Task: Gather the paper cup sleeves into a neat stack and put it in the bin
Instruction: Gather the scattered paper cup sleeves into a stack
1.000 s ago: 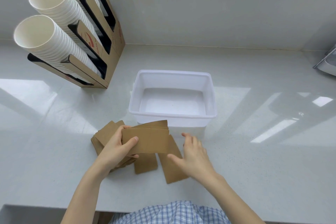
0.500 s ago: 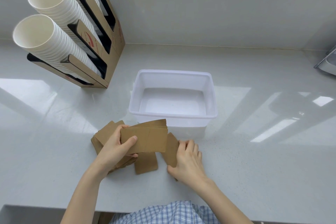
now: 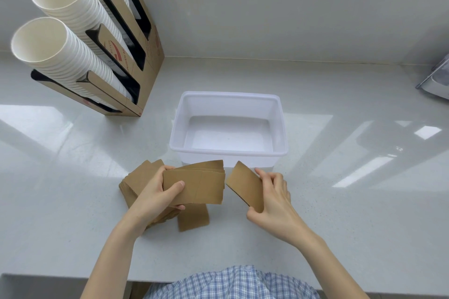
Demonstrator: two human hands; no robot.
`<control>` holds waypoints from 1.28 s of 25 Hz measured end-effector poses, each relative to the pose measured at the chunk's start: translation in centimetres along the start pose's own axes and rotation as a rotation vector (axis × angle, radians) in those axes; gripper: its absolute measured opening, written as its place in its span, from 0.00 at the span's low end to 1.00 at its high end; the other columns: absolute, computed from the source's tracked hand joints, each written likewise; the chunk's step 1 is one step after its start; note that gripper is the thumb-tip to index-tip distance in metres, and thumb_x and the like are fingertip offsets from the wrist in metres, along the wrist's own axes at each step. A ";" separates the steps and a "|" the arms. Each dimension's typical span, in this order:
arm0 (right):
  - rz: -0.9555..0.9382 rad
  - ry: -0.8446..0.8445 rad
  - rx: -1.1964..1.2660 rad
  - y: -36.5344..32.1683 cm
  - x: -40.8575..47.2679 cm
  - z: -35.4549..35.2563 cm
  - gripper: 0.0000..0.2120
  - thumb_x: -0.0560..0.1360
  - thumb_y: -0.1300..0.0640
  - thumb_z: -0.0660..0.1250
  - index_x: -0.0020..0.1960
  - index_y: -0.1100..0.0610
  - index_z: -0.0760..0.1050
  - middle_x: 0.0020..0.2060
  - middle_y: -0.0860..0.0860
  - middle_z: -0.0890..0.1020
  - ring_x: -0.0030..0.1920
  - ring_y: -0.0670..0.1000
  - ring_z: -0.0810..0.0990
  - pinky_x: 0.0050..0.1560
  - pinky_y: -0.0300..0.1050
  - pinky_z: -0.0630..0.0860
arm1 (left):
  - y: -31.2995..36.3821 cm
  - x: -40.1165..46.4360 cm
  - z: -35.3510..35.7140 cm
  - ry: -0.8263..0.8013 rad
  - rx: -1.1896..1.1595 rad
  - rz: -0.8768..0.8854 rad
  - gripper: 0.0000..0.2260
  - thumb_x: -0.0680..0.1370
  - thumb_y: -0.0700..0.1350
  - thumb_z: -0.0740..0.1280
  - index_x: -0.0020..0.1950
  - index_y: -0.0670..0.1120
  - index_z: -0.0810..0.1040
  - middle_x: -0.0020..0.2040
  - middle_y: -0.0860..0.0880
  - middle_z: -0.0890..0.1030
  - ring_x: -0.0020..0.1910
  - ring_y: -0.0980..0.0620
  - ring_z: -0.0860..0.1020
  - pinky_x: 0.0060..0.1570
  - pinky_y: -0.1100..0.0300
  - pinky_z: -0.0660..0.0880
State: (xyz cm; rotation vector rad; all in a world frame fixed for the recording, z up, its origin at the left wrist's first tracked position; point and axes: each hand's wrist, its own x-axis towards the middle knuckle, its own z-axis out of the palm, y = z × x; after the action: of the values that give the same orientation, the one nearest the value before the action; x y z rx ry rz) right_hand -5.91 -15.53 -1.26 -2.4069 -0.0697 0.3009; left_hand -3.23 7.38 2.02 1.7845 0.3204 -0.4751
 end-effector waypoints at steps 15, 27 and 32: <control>-0.352 -0.072 -0.048 -3.4 1.3 1.3 0.31 0.68 0.62 0.63 0.69 0.48 0.59 0.63 0.51 0.62 0.62 0.49 0.61 0.65 0.41 0.60 | 0.0 -0.1 2.5 -0.136 -0.023 0.008 0.09 0.77 0.45 0.60 0.55 0.43 0.70 0.41 0.48 0.78 0.35 0.51 0.79 0.44 0.53 0.79; -0.266 0.016 0.098 -4.1 2.0 1.9 0.30 0.75 0.55 0.61 0.72 0.49 0.50 0.66 0.51 0.57 0.66 0.47 0.61 0.60 0.35 0.63 | -0.7 -0.4 -1.4 0.046 -0.054 0.062 0.07 0.76 0.43 0.62 0.53 0.45 0.72 0.47 0.46 0.79 0.36 0.53 0.81 0.34 0.62 0.80; -0.136 -0.028 0.053 -4.0 2.1 4.1 0.32 0.75 0.51 0.61 0.73 0.56 0.48 0.63 0.55 0.61 0.64 0.53 0.64 0.63 0.40 0.63 | -1.2 -0.7 -3.5 0.105 -0.108 0.097 0.06 0.76 0.42 0.62 0.53 0.47 0.73 0.50 0.48 0.78 0.44 0.51 0.79 0.31 0.66 0.79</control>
State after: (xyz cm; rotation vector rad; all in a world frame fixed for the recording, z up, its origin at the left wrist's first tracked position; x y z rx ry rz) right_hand -4.71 -9.63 -2.01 -2.3329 -0.2346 0.2701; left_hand -3.92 11.10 2.07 1.7141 0.3249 -0.2907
